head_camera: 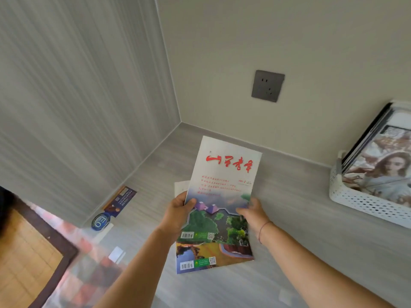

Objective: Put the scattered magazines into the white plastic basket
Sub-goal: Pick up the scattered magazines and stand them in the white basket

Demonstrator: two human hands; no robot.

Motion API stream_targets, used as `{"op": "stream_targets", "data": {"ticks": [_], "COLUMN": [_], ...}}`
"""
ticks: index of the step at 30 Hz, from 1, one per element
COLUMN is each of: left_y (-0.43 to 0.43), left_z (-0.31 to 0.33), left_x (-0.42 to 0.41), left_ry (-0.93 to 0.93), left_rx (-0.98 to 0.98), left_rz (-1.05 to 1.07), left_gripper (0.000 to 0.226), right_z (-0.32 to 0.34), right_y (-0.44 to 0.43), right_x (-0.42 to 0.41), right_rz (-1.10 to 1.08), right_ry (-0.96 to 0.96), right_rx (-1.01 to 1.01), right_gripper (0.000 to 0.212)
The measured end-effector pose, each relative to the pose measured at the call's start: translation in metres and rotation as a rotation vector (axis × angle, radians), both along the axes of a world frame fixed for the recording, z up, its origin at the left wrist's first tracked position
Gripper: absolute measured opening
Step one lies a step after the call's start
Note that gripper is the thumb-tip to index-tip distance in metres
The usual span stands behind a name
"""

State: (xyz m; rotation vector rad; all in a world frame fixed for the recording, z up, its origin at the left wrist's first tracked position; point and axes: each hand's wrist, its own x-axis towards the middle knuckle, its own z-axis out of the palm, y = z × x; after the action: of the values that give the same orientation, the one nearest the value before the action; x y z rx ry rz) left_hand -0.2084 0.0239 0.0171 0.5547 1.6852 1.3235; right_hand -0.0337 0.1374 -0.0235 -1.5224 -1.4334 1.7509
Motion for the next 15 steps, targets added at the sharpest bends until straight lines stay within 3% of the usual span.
{"op": "stream_targets", "data": {"ticks": [3,6,15], "left_y": [0.025,0.057,0.191], "left_z": [0.012,0.024,0.068], "left_x": [0.024,0.051,0.180], "left_ry": [0.043,0.083,0.191], "left_rx": [0.041,0.052,0.154], "left_rz": [-0.114,-0.182,-0.267], "left_gripper": [0.022,0.019,0.017], "right_z": [0.017,0.033,0.104], "right_y": [0.025,0.047,0.105], "right_x": [0.040,0.095,0.262], "right_rz": [-0.119,-0.174,-0.500], "right_ry": [0.014,-0.056,-0.140], "right_rx": [-0.028,0.101,0.521], "right_gripper": [0.014,0.026,0.022]}}
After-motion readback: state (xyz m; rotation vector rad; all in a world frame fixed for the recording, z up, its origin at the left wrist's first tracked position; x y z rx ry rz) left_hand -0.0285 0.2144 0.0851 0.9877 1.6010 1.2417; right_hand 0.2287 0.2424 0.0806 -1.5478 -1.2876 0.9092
